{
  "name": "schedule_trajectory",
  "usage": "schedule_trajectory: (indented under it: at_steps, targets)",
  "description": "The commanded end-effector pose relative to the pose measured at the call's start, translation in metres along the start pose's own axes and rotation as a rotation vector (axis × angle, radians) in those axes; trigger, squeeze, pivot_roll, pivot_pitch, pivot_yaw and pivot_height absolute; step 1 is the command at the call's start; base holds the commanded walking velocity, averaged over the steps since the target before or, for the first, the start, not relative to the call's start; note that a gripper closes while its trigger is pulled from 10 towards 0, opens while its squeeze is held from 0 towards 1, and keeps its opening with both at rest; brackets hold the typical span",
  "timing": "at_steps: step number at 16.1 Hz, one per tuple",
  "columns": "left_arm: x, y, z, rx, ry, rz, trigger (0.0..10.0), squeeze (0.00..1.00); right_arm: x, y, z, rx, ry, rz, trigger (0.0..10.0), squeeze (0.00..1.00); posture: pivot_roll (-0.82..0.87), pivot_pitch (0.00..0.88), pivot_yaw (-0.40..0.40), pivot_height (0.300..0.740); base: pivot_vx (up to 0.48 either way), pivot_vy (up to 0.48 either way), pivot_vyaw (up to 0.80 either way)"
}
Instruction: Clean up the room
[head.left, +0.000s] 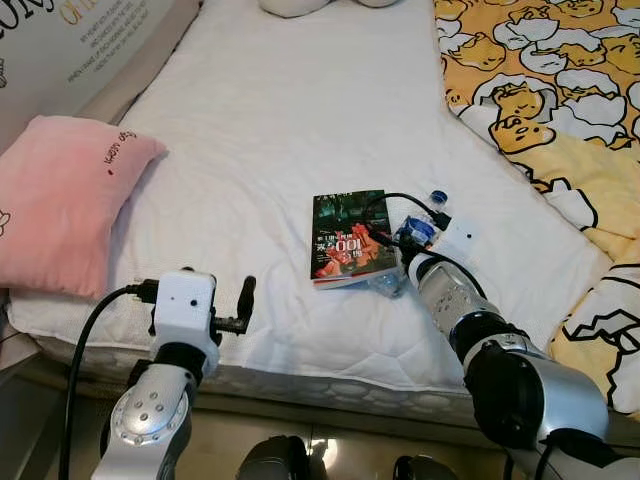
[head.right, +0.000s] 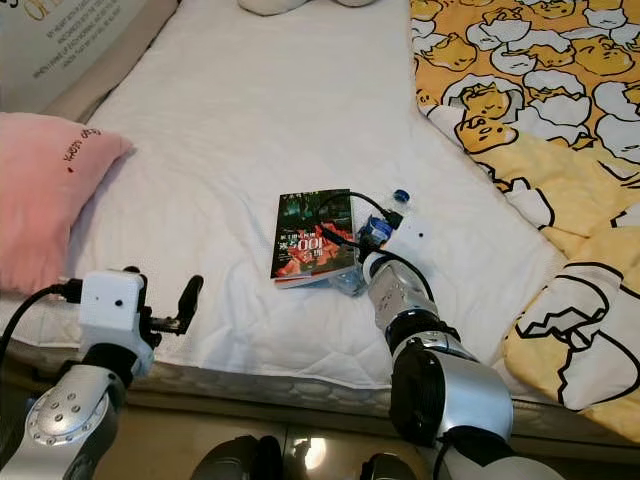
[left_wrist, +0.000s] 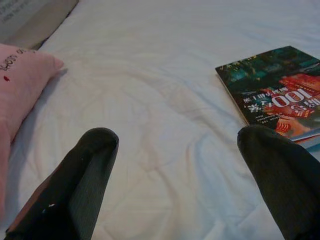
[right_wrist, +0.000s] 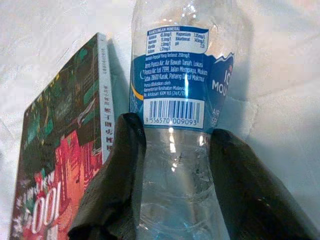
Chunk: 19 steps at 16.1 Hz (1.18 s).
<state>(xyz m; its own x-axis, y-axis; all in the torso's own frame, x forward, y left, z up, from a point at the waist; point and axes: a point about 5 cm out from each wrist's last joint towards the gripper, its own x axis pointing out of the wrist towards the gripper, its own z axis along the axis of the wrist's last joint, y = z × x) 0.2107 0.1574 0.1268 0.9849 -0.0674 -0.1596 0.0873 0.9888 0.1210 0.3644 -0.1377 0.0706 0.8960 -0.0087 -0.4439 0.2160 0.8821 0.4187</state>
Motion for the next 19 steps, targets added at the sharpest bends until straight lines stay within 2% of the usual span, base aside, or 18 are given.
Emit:
schedule_trajectory:
  at_steps: [1, 4, 5, 6, 9, 12, 13, 14, 16, 17, 18, 19]
  targets:
    - [0.001, 0.001, -0.003, 0.001, 0.014, 0.001, 10.0, 0.0, 0.0, 0.009, 0.0, -0.053, -0.002, 0.03, 0.0, 0.0, 0.17, 0.139, 0.117, 0.74, 0.0, 0.0, 0.0]
    - [0.011, -0.001, -0.002, -0.008, -0.006, -0.005, 10.0, 0.0, 0.0, 0.015, 0.02, -0.182, -0.121, 0.083, 0.0, 0.0, 0.13, 0.113, 0.109, 0.74, 0.0, 0.0, 0.0]
    - [0.02, -0.002, 0.001, -0.015, -0.024, -0.009, 10.0, 0.0, -0.001, 0.01, 0.036, -0.221, -0.204, 0.082, 0.0, 0.0, 0.09, 0.094, 0.108, 0.74, 0.0, 0.0, 0.0]
    - [0.022, -0.003, 0.001, -0.017, -0.028, -0.012, 10.0, 0.0, -0.002, 0.008, 0.039, -0.236, -0.224, 0.082, 0.0, 0.0, 0.08, 0.085, 0.108, 0.74, 0.0, 0.0, 0.0]
    - [0.04, -0.009, 0.006, -0.027, -0.062, -0.041, 10.0, 0.0, -0.007, -0.002, 0.075, -0.319, -0.382, 0.064, 0.0, 0.0, 0.02, 0.039, 0.116, 0.74, 0.0, 0.0, 0.0]
    - [0.055, -0.012, 0.007, -0.024, -0.081, -0.051, 10.0, 0.0, -0.015, -0.004, 0.101, -0.391, -0.507, 0.063, 0.0, 0.0, -0.02, 0.0, 0.116, 0.74, 0.0, 0.0, 0.0]
    - [0.057, -0.011, 0.006, -0.02, -0.082, -0.048, 10.0, 0.0, -0.018, -0.005, 0.103, -0.418, -0.539, 0.071, 0.0, 0.0, -0.03, 0.0, 0.117, 0.74, 0.0, 0.0, 0.0]
    - [0.06, -0.006, 0.005, -0.013, -0.093, -0.026, 10.0, 0.0, -0.028, -0.005, 0.107, -0.478, -0.644, 0.087, 0.0, 0.0, -0.05, 0.0, 0.117, 0.74, 0.0, 0.0, 0.0]
    - [0.06, 0.003, 0.0, -0.026, -0.092, 0.02, 10.0, 0.0, -0.044, -0.009, 0.101, -0.529, -0.722, 0.088, 0.0, 0.0, -0.08, 0.0, 0.117, 0.74, 0.0, 0.0, 0.0]
    - [0.06, 0.005, -0.003, -0.049, -0.088, 0.034, 10.0, 0.0, -0.049, -0.014, 0.094, -0.534, -0.72, 0.067, 0.0, 0.0, -0.08, 0.0, 0.118, 0.74, 0.0, 0.0, 0.0]
    - [0.061, 0.005, -0.005, -0.074, -0.091, 0.043, 10.0, 0.0, -0.056, -0.017, 0.082, -0.558, -0.716, 0.052, 10.0, 0.0, -0.1, 0.0, 0.118, 0.74, 0.0, 0.0, 0.0]
    - [0.06, 0.005, -0.007, -0.081, -0.092, 0.05, 10.0, 0.0, -0.061, -0.019, 0.075, -0.576, -0.716, 0.048, 10.0, 0.0, -0.11, 0.0, 0.119, 0.74, 0.0, 0.0, 0.0]
